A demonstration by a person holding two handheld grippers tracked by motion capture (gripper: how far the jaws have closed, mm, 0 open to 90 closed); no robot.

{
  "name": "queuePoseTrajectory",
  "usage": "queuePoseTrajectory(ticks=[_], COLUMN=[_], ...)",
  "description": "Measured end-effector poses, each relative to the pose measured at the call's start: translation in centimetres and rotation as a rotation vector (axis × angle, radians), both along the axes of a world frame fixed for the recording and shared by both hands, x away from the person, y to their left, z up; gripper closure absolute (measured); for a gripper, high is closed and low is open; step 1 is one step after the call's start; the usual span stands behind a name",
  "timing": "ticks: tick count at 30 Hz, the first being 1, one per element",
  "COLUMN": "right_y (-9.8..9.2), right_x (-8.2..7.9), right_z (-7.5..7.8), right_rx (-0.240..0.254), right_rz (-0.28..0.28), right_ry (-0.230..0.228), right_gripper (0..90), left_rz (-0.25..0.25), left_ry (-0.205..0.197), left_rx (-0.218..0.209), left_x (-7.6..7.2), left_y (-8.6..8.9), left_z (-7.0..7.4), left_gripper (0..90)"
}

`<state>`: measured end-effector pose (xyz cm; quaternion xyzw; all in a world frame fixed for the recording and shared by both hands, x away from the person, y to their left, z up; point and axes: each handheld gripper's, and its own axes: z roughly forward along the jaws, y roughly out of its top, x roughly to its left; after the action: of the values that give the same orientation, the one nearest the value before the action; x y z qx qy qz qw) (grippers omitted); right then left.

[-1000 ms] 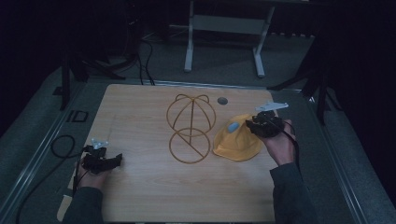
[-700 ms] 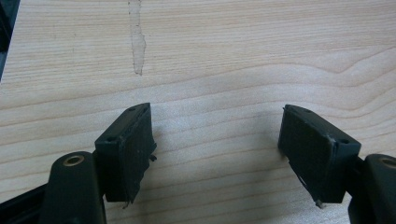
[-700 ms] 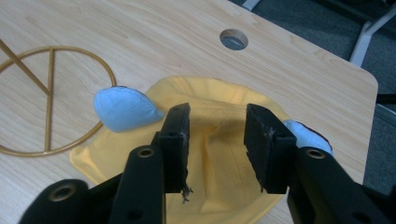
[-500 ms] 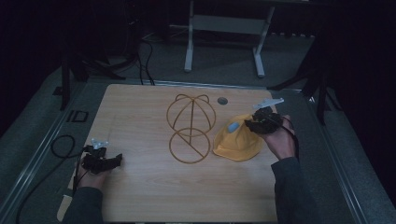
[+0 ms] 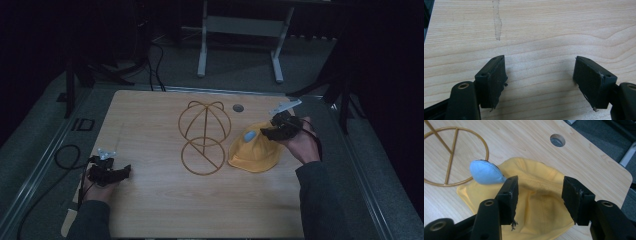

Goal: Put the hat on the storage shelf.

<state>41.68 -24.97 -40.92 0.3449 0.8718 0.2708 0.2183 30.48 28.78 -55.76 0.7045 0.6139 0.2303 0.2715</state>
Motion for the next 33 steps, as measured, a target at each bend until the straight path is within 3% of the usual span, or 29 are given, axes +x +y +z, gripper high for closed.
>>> queuePoseTrajectory(ticks=[15, 17, 24, 33], right_y=[-0.4, -0.5, -0.3, 0.7], right_x=[0.8, 1.1, 1.4, 1.8], right_z=[0.9, 1.3, 2.1, 2.0], right_rx=[-0.018, -0.062, -0.108, -0.189], right_rz=[0.054, 0.06, 0.082, 0.156], right_ry=[0.058, 0.072, 0.087, 0.105], right_gripper=[44.5, 44.3, 44.9, 43.9], left_rz=[-0.001, -0.001, -0.002, -0.003], left_ry=[0.0, 0.0, -0.001, 0.0], left_rx=[0.0, 0.0, 0.0, 0.0], left_x=[0.0, 0.0, 0.0, 0.0], left_y=[0.0, 0.0, 0.0, 0.0], left_z=[0.0, 0.0, 0.0, 0.0], left_gripper=[26.7, 26.7, 26.7, 26.7])
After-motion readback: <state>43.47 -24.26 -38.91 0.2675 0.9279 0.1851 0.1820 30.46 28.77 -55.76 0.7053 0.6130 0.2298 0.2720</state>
